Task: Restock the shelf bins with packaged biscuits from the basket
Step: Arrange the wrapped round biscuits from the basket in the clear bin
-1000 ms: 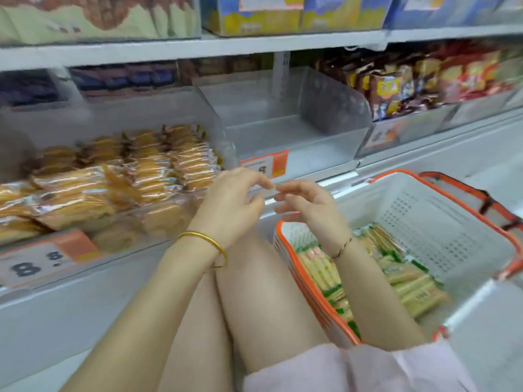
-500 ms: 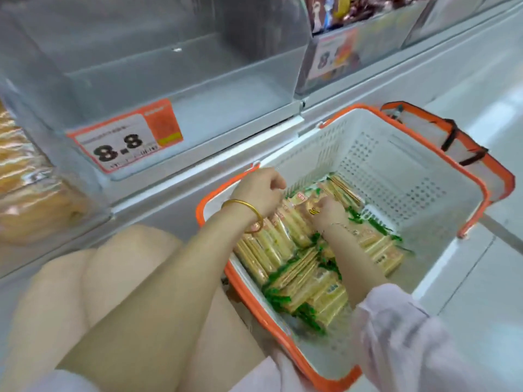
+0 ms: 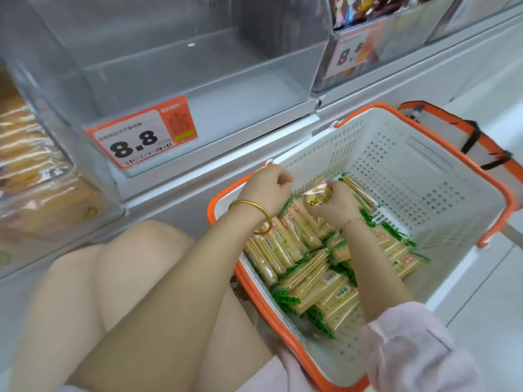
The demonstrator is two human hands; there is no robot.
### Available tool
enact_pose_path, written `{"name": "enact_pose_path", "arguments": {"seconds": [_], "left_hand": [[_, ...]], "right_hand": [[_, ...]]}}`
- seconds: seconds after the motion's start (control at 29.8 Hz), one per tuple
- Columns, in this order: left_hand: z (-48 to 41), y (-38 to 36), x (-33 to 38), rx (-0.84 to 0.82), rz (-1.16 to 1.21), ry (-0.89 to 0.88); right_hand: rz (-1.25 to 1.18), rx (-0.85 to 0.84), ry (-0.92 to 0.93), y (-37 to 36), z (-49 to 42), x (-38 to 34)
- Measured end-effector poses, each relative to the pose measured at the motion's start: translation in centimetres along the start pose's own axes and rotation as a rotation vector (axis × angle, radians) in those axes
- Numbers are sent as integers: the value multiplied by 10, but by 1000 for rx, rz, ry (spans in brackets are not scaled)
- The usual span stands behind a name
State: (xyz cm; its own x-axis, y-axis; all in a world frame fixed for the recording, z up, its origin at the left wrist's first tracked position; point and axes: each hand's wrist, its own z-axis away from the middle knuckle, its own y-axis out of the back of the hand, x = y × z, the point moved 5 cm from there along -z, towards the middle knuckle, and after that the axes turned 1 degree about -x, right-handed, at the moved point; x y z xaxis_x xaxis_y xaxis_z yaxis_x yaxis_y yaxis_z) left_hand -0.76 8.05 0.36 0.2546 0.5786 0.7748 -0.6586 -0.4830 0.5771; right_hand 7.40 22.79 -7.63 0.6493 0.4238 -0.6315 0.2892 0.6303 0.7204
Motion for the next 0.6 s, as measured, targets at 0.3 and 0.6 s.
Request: {"name": "enact_pose_path", "arguments": {"seconds": [0.3,0.6], "left_hand": [[73,59,3,99,395,-15],[211,202,-10,501,497,-236]], "right_hand": [[-265,-207,465,38,118,-124],[-569,-297,685,13,207,-260]]}}
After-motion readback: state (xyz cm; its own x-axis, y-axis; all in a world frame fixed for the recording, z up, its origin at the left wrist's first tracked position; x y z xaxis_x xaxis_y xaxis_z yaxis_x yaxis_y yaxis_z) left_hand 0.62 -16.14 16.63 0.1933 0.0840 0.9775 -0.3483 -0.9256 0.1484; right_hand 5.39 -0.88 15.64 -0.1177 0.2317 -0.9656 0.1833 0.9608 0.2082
